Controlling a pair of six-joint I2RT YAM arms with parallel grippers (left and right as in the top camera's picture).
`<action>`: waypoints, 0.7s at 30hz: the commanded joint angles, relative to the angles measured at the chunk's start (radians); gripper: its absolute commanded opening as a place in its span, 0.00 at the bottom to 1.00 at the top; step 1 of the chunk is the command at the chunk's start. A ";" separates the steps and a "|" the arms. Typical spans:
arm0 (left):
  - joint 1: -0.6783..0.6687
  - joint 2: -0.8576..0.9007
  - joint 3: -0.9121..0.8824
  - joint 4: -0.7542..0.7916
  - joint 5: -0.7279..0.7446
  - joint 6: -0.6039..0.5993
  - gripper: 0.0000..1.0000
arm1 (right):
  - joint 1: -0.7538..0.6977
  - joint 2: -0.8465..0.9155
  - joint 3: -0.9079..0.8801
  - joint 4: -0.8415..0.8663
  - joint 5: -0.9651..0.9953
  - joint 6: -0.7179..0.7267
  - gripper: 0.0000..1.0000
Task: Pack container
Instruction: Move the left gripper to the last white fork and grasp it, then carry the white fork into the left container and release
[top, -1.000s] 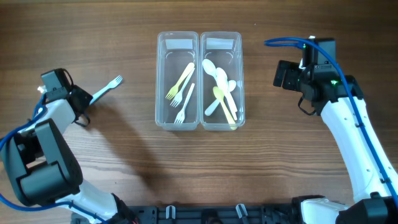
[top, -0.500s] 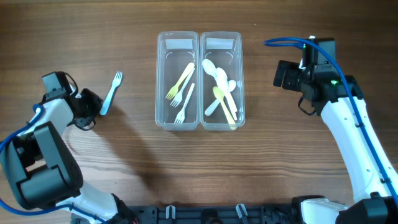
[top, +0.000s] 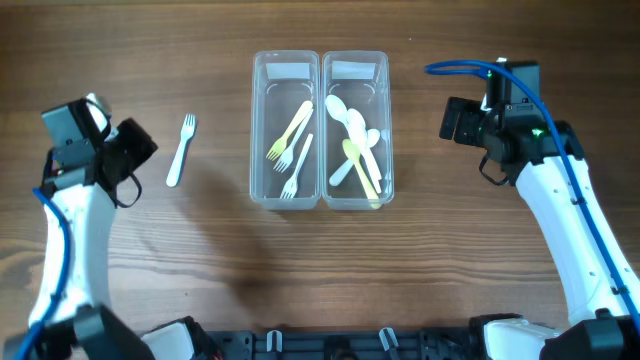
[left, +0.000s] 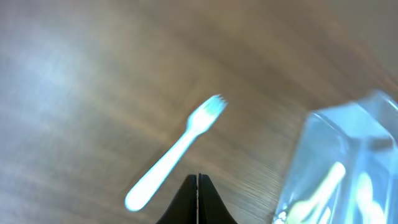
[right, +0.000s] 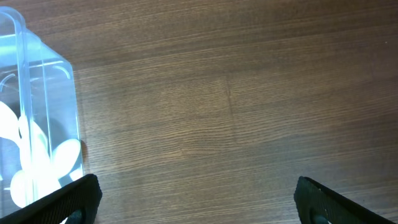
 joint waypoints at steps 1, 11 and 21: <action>-0.092 0.018 0.003 0.029 -0.003 0.274 0.10 | -0.002 0.005 0.013 0.003 0.018 -0.013 1.00; -0.178 0.195 0.003 0.145 -0.072 0.543 0.71 | -0.002 0.005 0.013 0.003 0.018 -0.013 1.00; -0.178 0.360 0.003 0.159 -0.124 0.621 0.62 | -0.002 0.005 0.013 0.003 0.018 -0.013 1.00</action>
